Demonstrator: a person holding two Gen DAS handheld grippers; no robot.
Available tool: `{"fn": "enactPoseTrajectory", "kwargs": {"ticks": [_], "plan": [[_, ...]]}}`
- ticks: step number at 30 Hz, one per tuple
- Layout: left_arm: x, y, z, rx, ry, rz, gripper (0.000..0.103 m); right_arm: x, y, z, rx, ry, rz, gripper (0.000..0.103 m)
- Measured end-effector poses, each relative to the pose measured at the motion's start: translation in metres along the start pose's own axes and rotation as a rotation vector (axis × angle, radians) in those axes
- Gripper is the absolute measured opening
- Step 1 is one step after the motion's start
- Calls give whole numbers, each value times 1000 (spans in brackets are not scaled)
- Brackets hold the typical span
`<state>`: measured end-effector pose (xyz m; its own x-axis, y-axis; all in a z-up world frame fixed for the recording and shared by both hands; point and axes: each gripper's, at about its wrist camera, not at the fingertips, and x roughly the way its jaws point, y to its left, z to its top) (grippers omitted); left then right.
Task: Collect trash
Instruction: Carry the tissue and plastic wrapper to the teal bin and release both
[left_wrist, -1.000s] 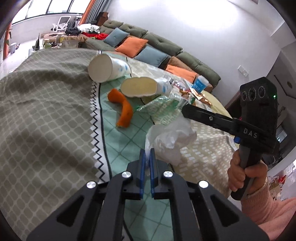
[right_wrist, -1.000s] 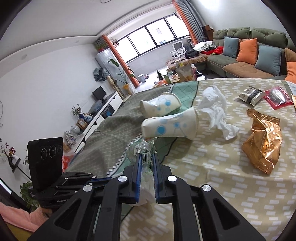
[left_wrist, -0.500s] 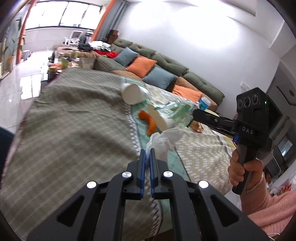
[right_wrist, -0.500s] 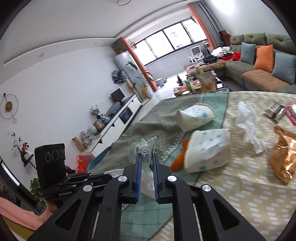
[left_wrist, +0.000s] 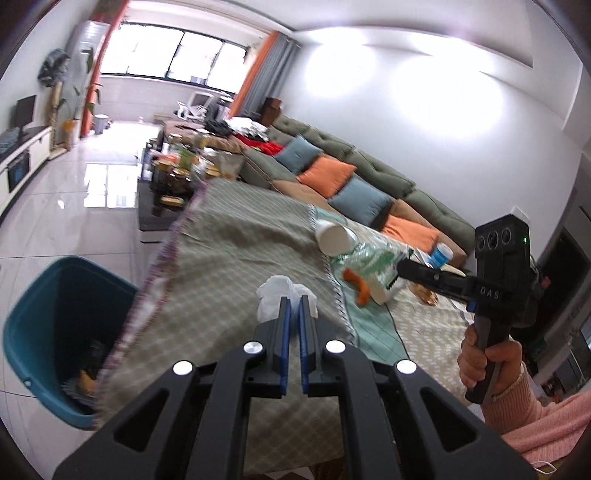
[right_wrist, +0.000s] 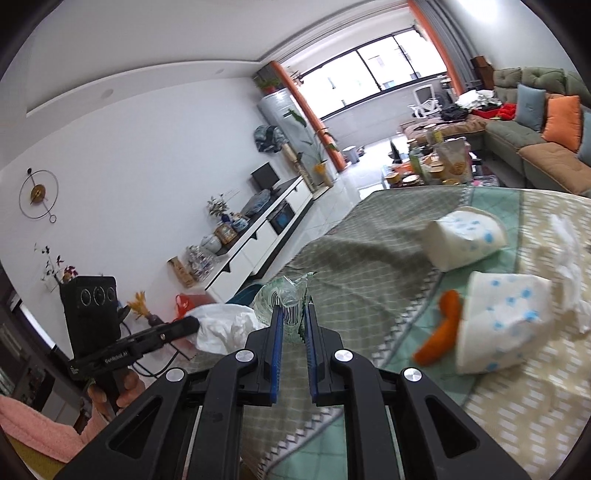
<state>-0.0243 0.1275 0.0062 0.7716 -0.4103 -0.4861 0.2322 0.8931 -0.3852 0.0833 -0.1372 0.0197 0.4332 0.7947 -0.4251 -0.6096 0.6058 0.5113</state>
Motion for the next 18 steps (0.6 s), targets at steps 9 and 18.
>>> {"fn": "enactPoseTrajectory", "kwargs": {"ticks": [9,18], "plan": [[-47,34,10,-39,-97,134,6,52,33,6,-66,70,75,12],[-75,64,16,-62,-129,256,6,94,53,9,-102,136,127,12]]}}
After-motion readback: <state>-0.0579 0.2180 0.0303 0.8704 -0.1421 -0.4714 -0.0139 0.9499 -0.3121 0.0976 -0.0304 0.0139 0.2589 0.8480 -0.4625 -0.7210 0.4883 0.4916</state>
